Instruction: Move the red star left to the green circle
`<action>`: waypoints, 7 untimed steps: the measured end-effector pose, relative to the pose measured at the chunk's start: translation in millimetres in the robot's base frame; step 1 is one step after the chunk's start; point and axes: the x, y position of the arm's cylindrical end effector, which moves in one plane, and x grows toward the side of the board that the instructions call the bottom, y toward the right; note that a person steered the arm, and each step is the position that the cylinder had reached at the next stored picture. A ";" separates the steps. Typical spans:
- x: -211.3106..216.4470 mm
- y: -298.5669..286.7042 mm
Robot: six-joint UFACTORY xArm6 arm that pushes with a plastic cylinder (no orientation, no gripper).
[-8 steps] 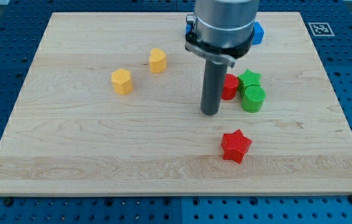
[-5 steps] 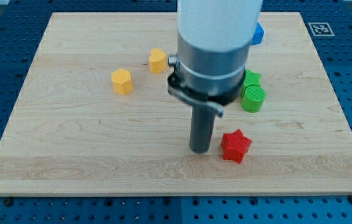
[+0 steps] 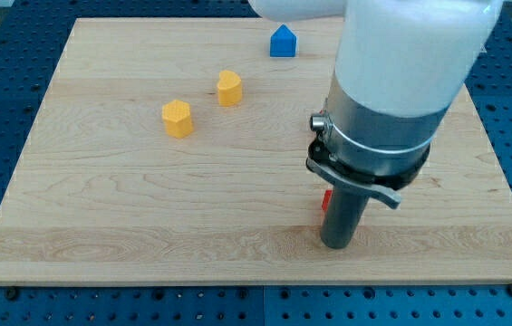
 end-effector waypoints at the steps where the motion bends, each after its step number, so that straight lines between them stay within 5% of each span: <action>1: -18.1 0.0; 7: -54.3 13.9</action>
